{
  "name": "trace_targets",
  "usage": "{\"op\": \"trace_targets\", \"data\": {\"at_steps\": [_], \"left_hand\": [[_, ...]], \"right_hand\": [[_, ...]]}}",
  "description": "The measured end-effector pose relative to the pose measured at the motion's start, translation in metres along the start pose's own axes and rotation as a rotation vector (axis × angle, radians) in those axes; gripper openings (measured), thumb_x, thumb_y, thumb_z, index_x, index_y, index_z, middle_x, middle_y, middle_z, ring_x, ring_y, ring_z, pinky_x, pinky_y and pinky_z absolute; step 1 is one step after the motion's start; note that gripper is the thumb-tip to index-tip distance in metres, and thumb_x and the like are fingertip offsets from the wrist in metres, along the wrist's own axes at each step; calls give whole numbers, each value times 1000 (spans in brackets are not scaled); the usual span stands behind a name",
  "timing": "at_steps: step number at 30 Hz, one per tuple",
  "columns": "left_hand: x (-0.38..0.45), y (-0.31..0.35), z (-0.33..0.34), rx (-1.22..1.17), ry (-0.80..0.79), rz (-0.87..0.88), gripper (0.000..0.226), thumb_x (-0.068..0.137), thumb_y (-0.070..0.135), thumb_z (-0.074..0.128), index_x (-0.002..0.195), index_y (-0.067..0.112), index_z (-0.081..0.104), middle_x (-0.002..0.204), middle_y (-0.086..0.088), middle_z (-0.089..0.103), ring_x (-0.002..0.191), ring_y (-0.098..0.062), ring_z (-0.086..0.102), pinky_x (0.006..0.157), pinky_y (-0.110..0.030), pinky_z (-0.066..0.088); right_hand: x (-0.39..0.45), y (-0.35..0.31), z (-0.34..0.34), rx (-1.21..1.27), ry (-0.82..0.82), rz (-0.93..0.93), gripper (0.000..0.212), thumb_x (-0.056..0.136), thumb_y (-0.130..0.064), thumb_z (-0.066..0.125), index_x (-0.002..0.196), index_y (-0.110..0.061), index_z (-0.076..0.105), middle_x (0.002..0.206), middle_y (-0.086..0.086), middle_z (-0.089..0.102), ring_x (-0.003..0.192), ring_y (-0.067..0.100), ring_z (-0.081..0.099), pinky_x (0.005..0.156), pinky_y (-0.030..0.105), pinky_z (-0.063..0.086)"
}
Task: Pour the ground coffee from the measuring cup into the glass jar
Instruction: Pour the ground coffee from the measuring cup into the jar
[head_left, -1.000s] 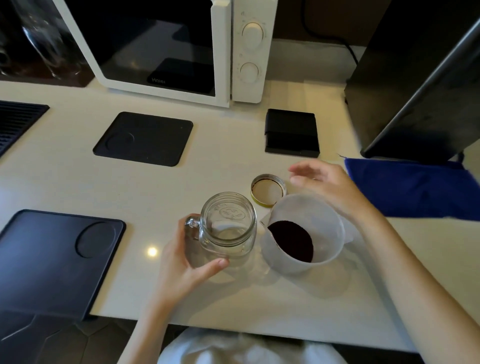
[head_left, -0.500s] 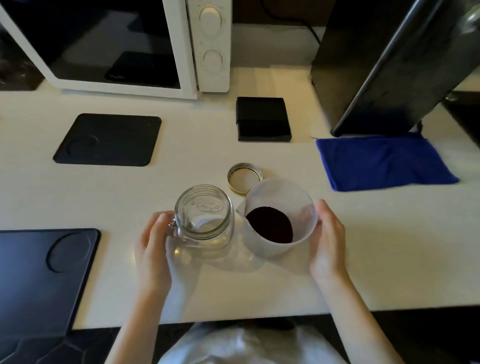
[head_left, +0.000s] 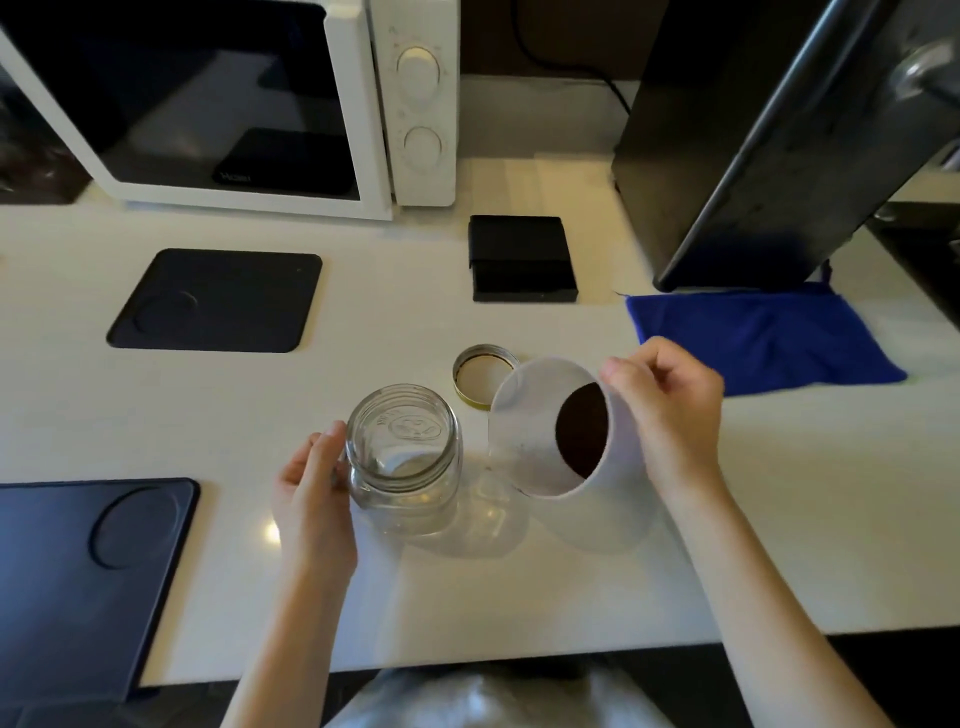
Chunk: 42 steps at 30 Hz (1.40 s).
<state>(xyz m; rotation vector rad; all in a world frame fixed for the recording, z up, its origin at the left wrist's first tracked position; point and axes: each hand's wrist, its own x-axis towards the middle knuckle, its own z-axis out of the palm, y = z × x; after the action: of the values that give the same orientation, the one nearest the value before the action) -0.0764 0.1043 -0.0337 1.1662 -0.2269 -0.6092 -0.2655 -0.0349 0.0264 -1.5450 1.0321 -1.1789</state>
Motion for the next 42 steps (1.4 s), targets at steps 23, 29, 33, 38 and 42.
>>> {"op": "trace_targets", "data": {"at_steps": [23, 29, 33, 38, 42], "left_hand": [[9, 19, 22, 272, -21, 159, 36, 85, 9, 57, 54, -1, 42, 34, 9, 42, 39, -3, 36, 43, -12, 28], [14, 23, 20, 357, -80, 125, 54, 67, 44, 64, 49, 3, 33, 42, 2, 30, 45, -11, 27, 45, -26, 23], [14, 26, 23, 385, -113, 130, 43, 83, 25, 61, 46, 16, 42, 38, 10, 31, 42, -4, 25, 42, -19, 22], [14, 30, 25, 445, -153, 188, 46, 89, 17, 53, 49, 11, 33, 37, 12, 28, 40, -4, 23, 40, -14, 20], [17, 32, 25, 480, -171, 162, 46, 90, 19, 53, 48, 11, 35, 36, 13, 27, 39, -4, 23, 40, -15, 20]], "right_hand": [[19, 10, 15, -184, -206, -213, 26, 74, -39, 61, 58, -25, 47, 65, -6, 49, 66, 9, 45, 60, 12, 36], [20, 16, 12, -332, -128, -215, 36, 83, -47, 47, 67, -15, 52, 70, 5, 51, 73, 20, 47, 60, 18, 35], [22, 14, 6, -254, -57, -70, 36, 80, -48, 57, 66, -15, 51, 69, 7, 54, 67, 14, 47, 56, 13, 36], [20, 17, 0, -20, 178, 127, 36, 86, -26, 60, 58, -8, 48, 56, -5, 47, 60, 8, 44, 58, 21, 38], [27, 16, 1, 76, 275, 257, 31, 83, -24, 55, 66, 2, 49, 68, 13, 43, 68, 21, 43, 64, 35, 36]]}}
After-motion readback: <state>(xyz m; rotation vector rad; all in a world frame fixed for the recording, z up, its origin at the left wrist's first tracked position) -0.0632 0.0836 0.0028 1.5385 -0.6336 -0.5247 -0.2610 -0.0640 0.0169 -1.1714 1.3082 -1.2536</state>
